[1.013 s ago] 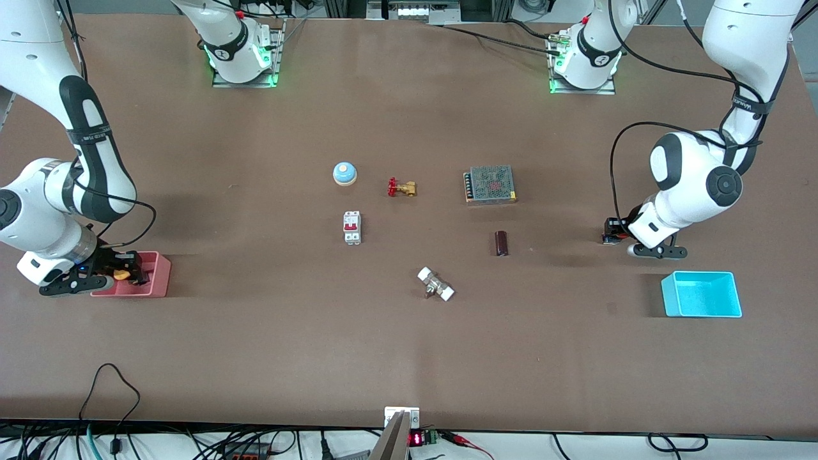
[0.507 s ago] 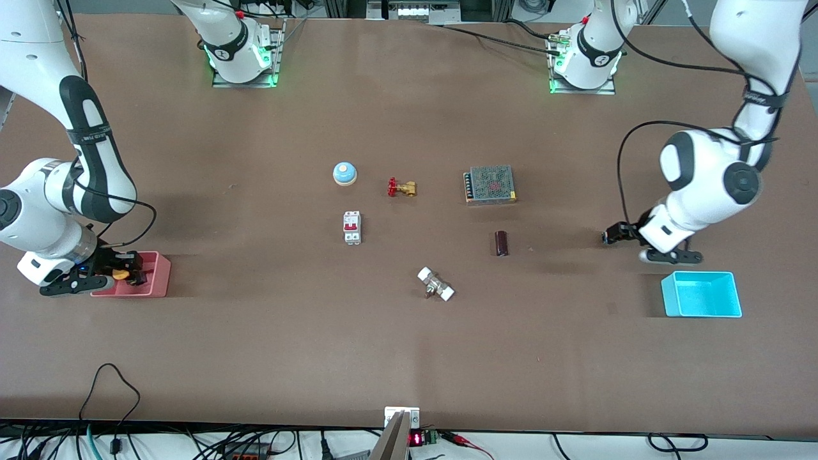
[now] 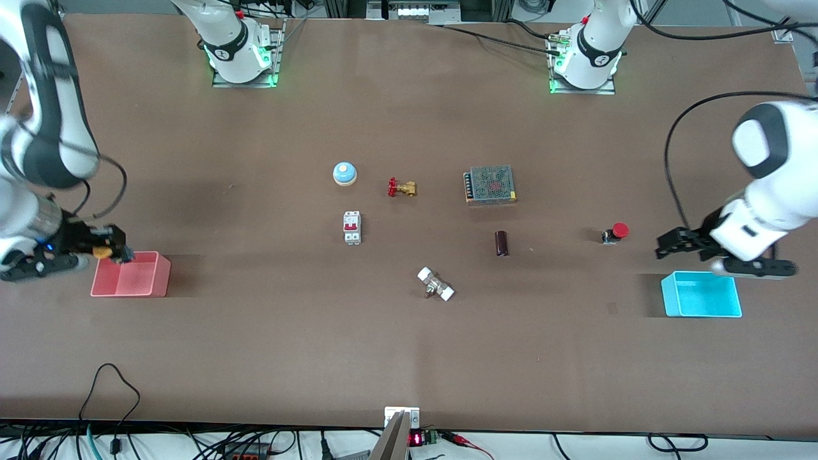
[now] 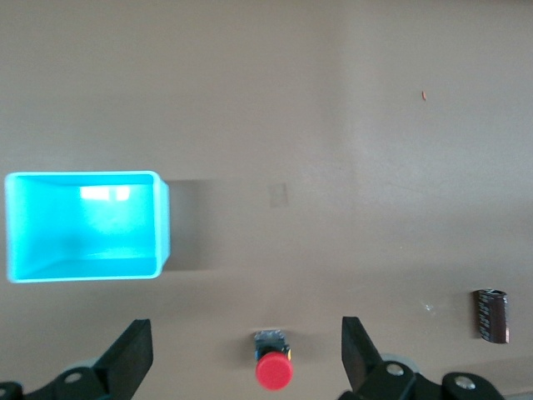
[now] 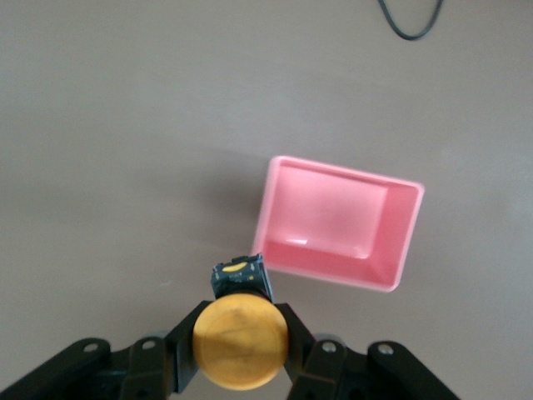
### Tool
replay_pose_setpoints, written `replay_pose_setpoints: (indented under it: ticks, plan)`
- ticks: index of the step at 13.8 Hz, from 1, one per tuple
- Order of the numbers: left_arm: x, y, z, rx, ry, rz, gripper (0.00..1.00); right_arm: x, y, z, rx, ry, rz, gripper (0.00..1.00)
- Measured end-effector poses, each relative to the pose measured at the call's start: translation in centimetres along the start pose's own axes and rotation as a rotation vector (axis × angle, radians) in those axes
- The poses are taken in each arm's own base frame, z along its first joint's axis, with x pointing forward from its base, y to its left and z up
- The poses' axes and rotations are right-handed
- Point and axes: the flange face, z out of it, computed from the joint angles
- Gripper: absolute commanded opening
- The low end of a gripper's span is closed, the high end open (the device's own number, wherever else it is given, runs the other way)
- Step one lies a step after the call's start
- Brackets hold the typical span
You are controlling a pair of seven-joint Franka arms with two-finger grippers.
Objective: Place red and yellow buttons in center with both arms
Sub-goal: 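Carry the yellow button toward the table middle with the right gripper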
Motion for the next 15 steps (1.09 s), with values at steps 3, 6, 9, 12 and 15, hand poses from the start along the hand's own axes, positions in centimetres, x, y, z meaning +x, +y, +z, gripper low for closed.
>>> replay_pose_setpoints:
  ticks: [3, 6, 9, 12, 15]
  plan:
    - [0.9, -0.9, -4.5, -0.001, -0.023, -0.011, 1.00, 1.2, -9.3, -1.4, 0.017, 0.001, 0.054, 0.35]
    - [1.4, -1.5, -9.1, 0.001, -0.029, -0.019, 1.00, 2.8, -17.3, 5.7, 0.030, 0.059, 0.097, 0.35]
    - [1.5, 0.1, -10.7, -0.004, -0.047, -0.001, 1.00, 2.7, -21.5, 13.2, 0.042, 0.059, 0.104, 0.34]
    - [1.6, 3.4, -10.4, -0.003, -0.062, 0.018, 1.00, 2.7, -22.2, 16.4, -0.004, 0.053, 0.100, 0.34]
    - [1.5, 4.5, -10.5, -0.002, -0.067, -0.007, 1.00, 2.7, -22.0, 17.3, -0.025, 0.050, 0.102, 0.34]
